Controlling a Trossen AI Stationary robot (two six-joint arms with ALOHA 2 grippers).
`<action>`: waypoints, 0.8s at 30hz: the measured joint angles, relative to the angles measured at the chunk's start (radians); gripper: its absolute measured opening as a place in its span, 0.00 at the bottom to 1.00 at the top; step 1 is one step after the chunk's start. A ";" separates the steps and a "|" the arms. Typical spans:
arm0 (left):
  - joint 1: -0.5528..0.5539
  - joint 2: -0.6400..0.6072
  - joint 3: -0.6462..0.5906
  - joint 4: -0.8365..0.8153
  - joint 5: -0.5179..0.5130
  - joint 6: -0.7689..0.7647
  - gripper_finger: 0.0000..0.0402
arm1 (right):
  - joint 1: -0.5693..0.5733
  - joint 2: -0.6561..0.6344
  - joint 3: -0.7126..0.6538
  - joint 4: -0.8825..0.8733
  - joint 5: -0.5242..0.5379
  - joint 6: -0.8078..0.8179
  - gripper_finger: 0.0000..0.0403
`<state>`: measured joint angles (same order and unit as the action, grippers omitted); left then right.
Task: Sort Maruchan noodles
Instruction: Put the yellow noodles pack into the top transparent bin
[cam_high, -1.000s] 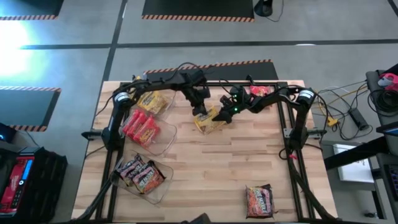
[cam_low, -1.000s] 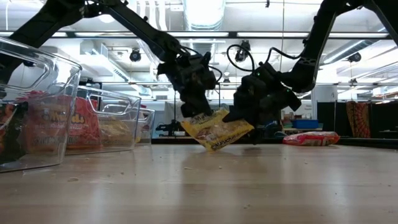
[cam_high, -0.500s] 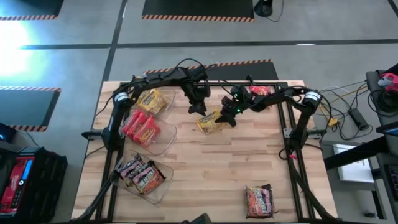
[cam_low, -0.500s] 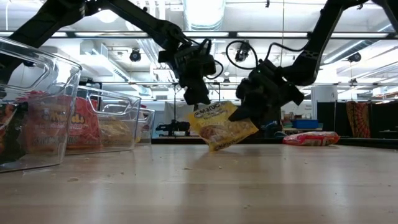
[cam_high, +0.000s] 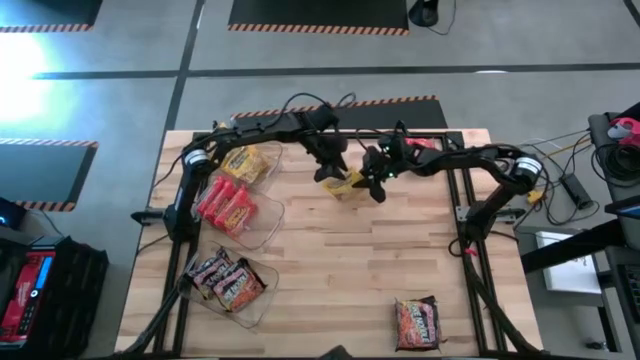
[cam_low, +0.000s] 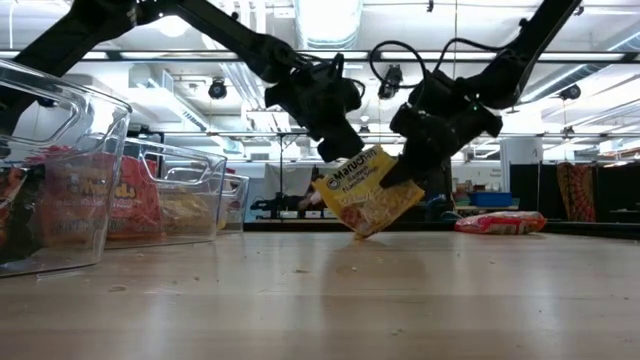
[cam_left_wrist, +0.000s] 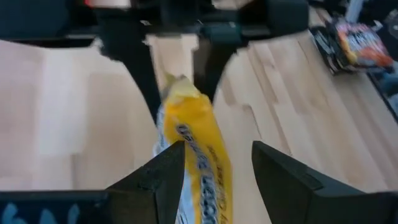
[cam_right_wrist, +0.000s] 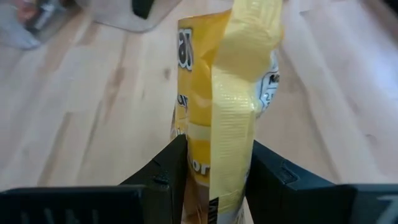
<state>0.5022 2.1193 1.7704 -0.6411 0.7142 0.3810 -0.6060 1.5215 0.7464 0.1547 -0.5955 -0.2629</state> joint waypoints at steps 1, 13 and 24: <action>0.000 0.000 -0.005 0.030 -0.005 -0.012 0.42 | 0.000 -0.008 0.000 0.000 0.016 -0.011 0.28; -0.006 0.005 -0.023 0.091 -0.098 -0.035 0.42 | -0.001 -0.080 -0.001 -0.007 0.052 -0.034 0.28; -0.008 0.008 -0.026 0.081 -0.104 -0.058 0.42 | 0.000 -0.080 -0.001 0.008 0.075 -0.036 0.28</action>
<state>0.4939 2.1277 1.7447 -0.5598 0.6102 0.3229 -0.6060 1.4414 0.7452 0.1623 -0.5207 -0.2992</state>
